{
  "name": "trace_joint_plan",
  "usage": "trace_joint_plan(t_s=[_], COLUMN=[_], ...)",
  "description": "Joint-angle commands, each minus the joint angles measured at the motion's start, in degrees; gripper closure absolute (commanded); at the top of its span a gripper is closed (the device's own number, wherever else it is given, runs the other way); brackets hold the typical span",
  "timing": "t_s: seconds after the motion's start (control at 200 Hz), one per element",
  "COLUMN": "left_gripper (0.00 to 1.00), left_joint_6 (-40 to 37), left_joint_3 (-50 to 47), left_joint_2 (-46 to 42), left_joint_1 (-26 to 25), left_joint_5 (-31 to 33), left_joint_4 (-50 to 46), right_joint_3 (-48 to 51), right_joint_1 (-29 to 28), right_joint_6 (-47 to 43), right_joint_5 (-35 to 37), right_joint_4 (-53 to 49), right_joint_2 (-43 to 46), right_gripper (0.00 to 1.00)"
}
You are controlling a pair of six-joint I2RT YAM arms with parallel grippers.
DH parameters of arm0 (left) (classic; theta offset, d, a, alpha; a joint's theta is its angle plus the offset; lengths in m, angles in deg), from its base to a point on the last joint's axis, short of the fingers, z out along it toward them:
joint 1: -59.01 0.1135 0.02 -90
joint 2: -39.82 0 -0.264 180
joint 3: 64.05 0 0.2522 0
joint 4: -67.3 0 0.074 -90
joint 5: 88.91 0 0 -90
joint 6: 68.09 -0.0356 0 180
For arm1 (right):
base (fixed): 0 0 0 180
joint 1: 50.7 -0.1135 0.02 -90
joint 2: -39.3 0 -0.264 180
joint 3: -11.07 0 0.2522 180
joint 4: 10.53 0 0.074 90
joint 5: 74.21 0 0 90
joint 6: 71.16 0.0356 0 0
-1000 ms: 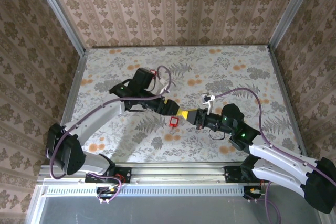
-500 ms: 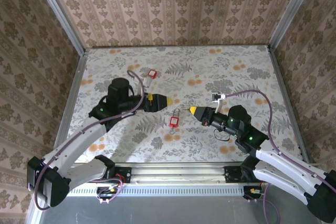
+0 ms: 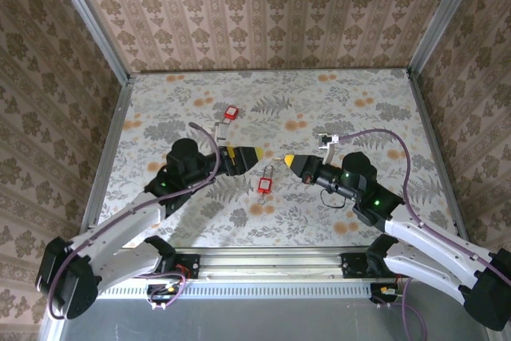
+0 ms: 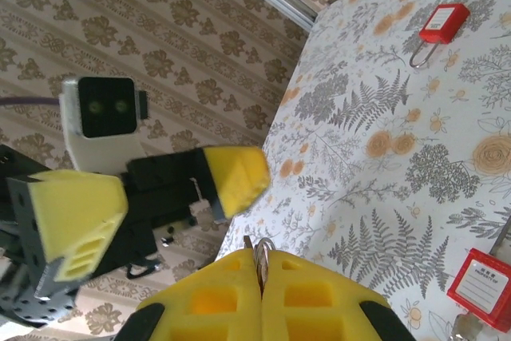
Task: Unlock with the key
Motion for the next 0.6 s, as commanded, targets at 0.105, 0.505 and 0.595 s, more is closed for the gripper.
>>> trace_joint_plan(t_s=[0.105, 0.505, 0.595], left_gripper=[0.03, 0.24, 0.28], left_joint_6=[9.1, 15.9, 16.6], left_joint_3=[-3.1, -4.5, -4.4], left_joint_2=[6.0, 14.5, 16.1], left_joint_1=[-2.7, -7.3, -7.5], left_joint_5=[2.8, 3.1, 2.7], left_joint_4=[21.3, 35.1, 36.1], right_joint_3=[-2.1, -2.3, -2.1], right_joint_1=[-0.5, -0.5, -0.5], right_joint_6=[2.7, 4.4, 4.8], right_joint_5=[2.2, 1.2, 1.1], right_joint_4=[6.4, 10.2, 10.6], right_joint_2=[-3.0, -6.2, -6.1], right_gripper=[1.0, 1.0, 1.0])
